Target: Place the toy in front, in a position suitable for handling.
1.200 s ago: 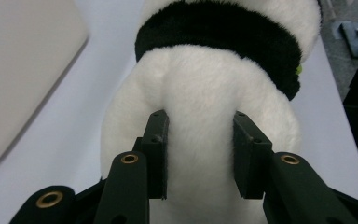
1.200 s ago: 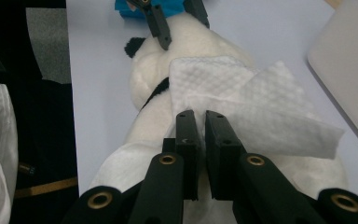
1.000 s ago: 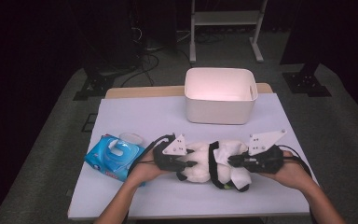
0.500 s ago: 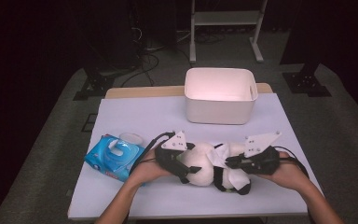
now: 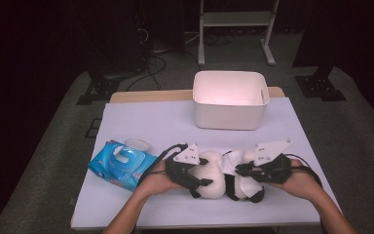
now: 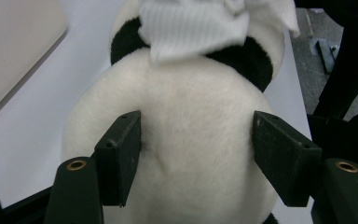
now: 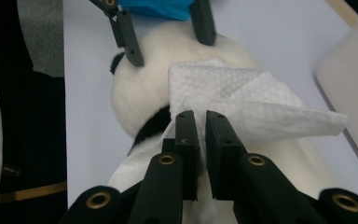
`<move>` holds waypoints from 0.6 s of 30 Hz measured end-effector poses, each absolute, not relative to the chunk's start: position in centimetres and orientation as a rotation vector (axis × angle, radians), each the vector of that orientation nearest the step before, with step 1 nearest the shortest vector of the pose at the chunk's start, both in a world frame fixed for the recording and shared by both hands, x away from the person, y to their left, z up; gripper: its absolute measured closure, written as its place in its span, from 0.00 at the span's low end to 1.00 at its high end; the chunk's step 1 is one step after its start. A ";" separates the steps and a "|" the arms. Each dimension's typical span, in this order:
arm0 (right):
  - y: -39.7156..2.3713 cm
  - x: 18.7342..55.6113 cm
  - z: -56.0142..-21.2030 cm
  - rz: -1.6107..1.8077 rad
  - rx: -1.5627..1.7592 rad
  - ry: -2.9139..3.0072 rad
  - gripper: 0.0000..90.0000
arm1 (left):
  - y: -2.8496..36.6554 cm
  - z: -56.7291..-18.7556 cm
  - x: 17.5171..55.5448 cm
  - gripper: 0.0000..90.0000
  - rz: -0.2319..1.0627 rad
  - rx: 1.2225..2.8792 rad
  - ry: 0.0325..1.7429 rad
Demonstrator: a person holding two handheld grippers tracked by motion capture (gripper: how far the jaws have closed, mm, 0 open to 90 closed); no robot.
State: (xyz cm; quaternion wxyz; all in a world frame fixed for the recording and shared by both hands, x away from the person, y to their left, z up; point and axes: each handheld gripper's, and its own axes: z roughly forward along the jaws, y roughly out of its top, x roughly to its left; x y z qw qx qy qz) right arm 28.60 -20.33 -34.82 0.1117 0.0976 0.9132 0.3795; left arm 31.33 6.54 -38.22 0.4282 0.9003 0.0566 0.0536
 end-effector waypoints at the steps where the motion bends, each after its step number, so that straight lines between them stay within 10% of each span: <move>1: -19.7 28.8 -35.0 1.113 0.266 2.691 0.92 | 6.6 -38.2 31.3 0.38 0.137 2.250 0.142; 18: -27.7 27.2 -36.4 1.305 0.531 2.576 0.92 | 7.0 -38.5 31.5 0.39 0.132 2.238 0.141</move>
